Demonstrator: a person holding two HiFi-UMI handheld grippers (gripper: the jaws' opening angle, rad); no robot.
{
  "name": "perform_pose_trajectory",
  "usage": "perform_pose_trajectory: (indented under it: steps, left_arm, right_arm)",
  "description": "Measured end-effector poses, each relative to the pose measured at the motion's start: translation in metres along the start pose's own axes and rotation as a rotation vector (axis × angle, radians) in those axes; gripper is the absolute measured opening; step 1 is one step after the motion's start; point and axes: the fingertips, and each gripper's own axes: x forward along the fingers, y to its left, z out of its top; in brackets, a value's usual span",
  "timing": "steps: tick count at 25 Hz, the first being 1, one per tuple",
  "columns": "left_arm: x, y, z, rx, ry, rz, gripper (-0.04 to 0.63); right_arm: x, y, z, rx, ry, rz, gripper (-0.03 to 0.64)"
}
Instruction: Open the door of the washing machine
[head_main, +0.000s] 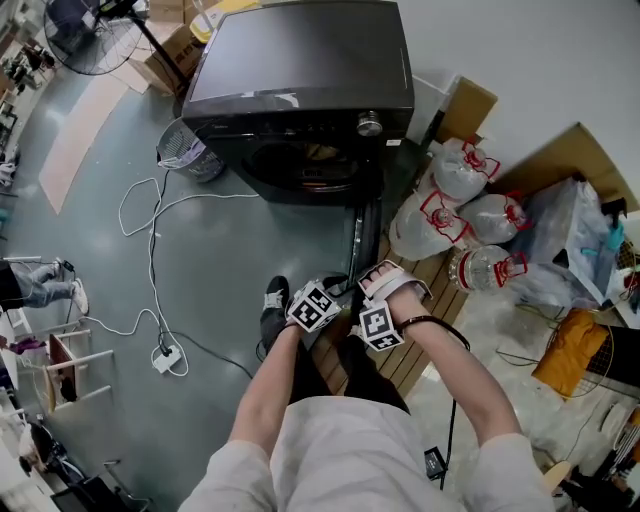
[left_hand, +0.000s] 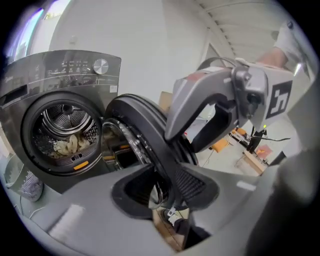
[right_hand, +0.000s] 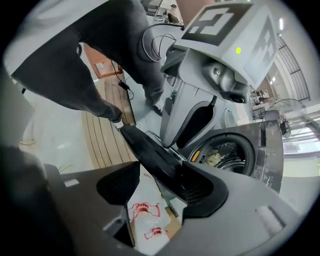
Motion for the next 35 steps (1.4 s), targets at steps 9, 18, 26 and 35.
perform_pose_trajectory:
  steps: [9, 18, 26, 35]
  left_arm:
    - [0.041, -0.036, 0.031, 0.061, 0.0, -0.045, 0.169]
    - [0.068, -0.065, 0.066, 0.106, 0.014, -0.097, 0.167]
    - [0.092, -0.077, 0.089, 0.214, 0.054, -0.099, 0.167]
    - [0.097, -0.071, 0.113, 0.13, -0.016, -0.042, 0.109]
  right_arm:
    - [-0.024, 0.027, -0.038, 0.217, -0.011, -0.04, 0.258]
    - [-0.047, 0.039, -0.103, 1.149, -0.208, -0.13, 0.258]
    - [-0.039, 0.046, -0.135, 1.578, -0.329, -0.113, 0.25]
    - [-0.033, 0.049, -0.171, 1.658, -0.281, -0.153, 0.138]
